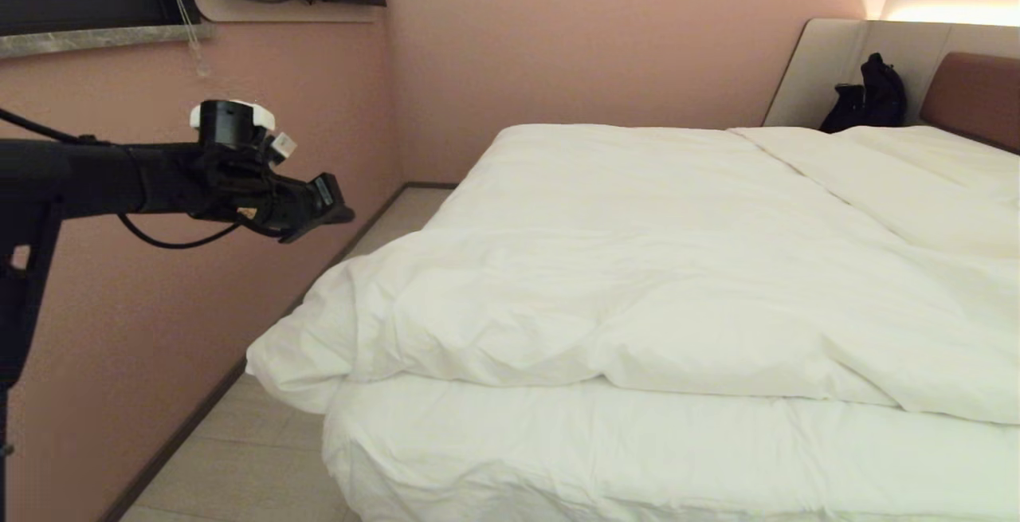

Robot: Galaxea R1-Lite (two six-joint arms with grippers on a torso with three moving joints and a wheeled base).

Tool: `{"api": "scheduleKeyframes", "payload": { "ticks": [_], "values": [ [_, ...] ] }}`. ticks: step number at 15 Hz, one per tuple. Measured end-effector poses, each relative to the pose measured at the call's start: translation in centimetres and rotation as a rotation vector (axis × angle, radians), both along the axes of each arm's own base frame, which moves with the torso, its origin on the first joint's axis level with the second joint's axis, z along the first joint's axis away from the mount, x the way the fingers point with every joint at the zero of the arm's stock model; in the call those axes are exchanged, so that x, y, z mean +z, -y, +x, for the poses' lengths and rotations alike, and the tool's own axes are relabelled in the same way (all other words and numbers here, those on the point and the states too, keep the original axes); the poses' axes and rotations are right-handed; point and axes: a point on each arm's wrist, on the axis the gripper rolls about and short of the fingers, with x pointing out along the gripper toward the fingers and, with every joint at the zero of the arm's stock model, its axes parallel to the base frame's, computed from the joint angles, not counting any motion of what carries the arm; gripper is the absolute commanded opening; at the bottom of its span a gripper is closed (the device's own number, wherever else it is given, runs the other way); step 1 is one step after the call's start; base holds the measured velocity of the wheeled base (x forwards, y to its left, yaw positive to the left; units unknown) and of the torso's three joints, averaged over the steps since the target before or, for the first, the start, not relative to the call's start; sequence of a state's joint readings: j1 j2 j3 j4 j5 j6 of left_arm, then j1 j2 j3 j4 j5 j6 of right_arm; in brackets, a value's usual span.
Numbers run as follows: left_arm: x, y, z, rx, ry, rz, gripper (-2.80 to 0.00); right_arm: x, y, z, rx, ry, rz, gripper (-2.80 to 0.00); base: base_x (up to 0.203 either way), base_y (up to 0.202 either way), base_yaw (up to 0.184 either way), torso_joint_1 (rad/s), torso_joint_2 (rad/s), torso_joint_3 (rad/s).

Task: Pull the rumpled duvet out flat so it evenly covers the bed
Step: Hold the folded corner of the quilt

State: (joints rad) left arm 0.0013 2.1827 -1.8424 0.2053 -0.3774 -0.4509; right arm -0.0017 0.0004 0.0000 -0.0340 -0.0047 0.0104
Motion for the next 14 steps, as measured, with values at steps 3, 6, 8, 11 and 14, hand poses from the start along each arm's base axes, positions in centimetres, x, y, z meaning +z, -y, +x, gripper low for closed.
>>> {"api": "scheduleKeyframes", "payload": {
  "ticks": [3, 6, 8, 11, 14],
  "values": [
    [-1.8, 0.0, 1.4, -0.006, -0.019, 0.017, -2.8, 0.0, 0.0, 0.0, 0.0, 0.0, 0.001, -2.8, 0.0, 0.0, 0.0, 0.0, 0.0, 0.0],
    [-3.3, 0.0, 2.5, -0.004, -0.03, 0.046, -2.8, 0.0, 0.0, 0.0, 0.0, 0.0, 0.0, -2.8, 0.0, 0.0, 0.0, 0.0, 0.0, 0.0],
    [-4.5, -0.1, 3.2, 0.009, -0.036, 0.09, -2.8, 0.0, 0.0, 0.0, 0.0, 0.0, 0.0, -2.8, 0.0, 0.0, 0.0, 0.0, 0.0, 0.0],
    [-6.1, 0.0, 3.8, 0.018, -0.049, 0.157, -2.8, 0.0, 0.0, 0.0, 0.0, 0.0, 0.0, -2.8, 0.0, 0.0, 0.0, 0.0, 0.0, 0.0],
    [-6.9, 0.3, 4.1, 0.01, -0.063, 0.159, -2.8, 0.0, 0.0, 0.0, 0.0, 0.001, 0.0, -2.8, 0.0, 0.0, 0.0, 0.0, 0.0, 0.0]
  ]
}}
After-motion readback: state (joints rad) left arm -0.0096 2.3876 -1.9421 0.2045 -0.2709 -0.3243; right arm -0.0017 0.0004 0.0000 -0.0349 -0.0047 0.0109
